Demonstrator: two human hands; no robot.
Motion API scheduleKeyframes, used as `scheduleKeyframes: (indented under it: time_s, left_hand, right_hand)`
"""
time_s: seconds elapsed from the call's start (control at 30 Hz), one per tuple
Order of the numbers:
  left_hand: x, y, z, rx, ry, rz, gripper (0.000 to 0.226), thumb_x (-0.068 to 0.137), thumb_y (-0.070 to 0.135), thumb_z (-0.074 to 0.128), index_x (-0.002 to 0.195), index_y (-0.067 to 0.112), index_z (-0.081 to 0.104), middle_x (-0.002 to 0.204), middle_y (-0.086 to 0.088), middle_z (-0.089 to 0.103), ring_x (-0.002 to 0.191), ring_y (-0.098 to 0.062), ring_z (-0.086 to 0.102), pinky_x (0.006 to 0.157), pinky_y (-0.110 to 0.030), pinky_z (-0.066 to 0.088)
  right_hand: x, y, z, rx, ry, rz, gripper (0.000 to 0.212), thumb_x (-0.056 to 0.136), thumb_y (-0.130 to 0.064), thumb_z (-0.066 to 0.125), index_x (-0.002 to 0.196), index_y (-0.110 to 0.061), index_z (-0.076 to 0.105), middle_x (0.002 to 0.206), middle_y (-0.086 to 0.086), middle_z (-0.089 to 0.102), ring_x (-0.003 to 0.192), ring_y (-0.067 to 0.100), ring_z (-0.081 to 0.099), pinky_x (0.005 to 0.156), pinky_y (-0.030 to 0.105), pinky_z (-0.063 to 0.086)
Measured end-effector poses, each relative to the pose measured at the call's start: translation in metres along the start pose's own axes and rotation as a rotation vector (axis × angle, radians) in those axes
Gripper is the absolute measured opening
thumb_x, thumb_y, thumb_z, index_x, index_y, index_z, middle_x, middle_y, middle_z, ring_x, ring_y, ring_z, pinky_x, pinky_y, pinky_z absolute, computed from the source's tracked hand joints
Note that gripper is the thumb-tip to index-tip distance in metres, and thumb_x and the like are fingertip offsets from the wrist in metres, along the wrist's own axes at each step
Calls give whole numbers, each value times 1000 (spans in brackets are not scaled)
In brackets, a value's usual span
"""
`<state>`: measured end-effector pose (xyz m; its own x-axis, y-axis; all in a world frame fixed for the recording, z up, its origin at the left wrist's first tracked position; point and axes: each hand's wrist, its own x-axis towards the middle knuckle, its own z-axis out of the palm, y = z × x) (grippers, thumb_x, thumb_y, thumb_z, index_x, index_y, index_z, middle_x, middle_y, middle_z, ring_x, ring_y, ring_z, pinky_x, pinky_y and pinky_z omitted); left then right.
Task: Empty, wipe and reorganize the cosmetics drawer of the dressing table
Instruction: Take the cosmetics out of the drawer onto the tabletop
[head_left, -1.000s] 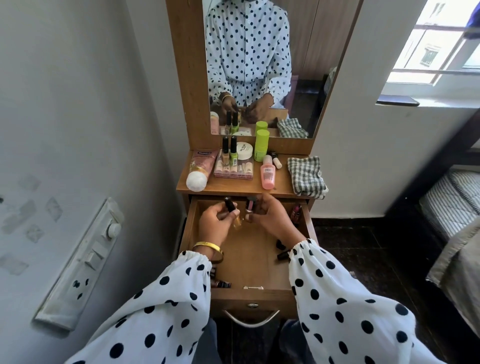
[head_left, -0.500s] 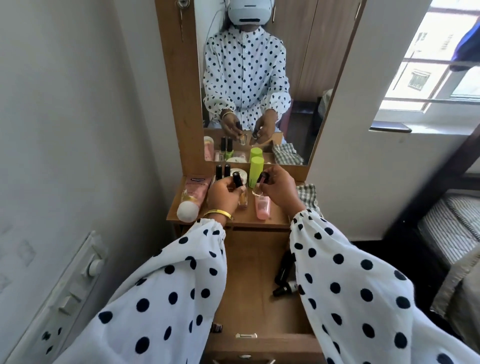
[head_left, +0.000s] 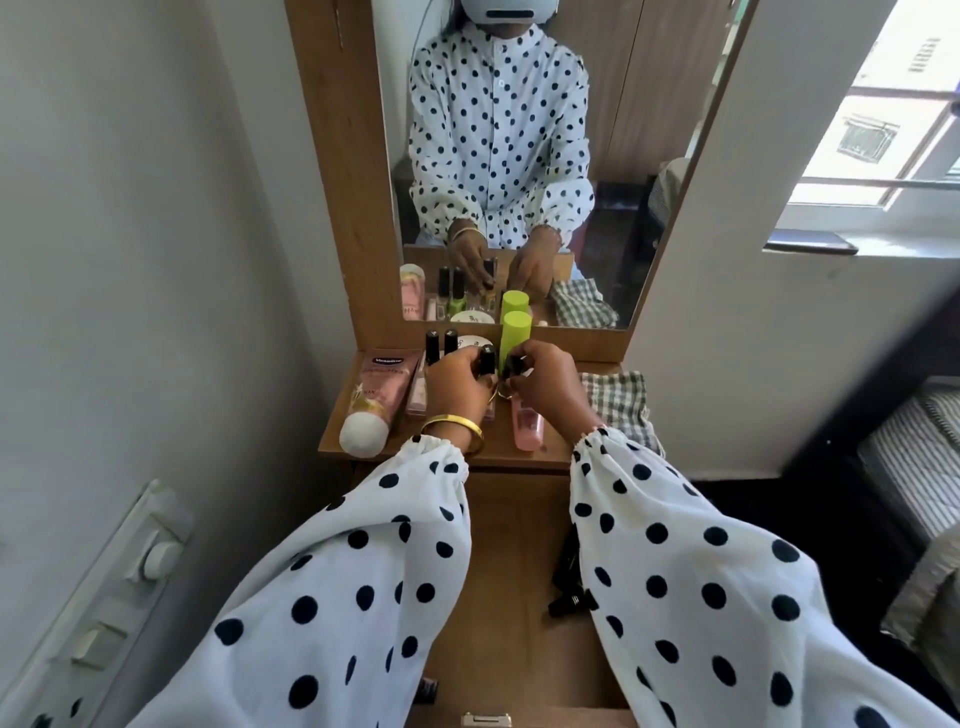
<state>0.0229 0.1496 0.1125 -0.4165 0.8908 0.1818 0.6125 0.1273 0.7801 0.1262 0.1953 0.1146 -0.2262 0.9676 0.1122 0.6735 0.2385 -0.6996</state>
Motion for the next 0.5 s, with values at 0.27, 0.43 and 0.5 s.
scheduleKeyframes:
  time_s: [0.27, 0.43, 0.5]
  left_hand:
    - [6, -4, 6, 69, 43, 44, 38, 84, 4, 59, 121, 7, 59, 119, -15, 64, 114, -31, 57, 98, -37, 46]
    - [6, -2, 7, 62, 61, 52, 44, 85, 2, 58, 128, 8, 52, 125, -16, 60, 119, -30, 54, 102, -38, 43]
    - [5, -1, 6, 48, 77, 64, 47, 85, 2, 59, 130, 8, 50, 128, -15, 58, 121, -29, 53, 103, -39, 43]
  right_hand:
    - [-4, -1, 5, -52, 24, -45, 31, 83, -1, 59, 114, -6, 60, 109, 16, 66, 101, 30, 60, 80, 35, 48]
    - [-5, 5, 6, -56, 34, -76, 37, 80, 2, 62, 116, -4, 59, 110, 16, 65, 104, 30, 59, 82, 33, 45]
    - [-5, 8, 6, -52, 39, -81, 40, 80, 1, 63, 119, -5, 57, 111, 15, 64, 105, 29, 58, 82, 32, 45]
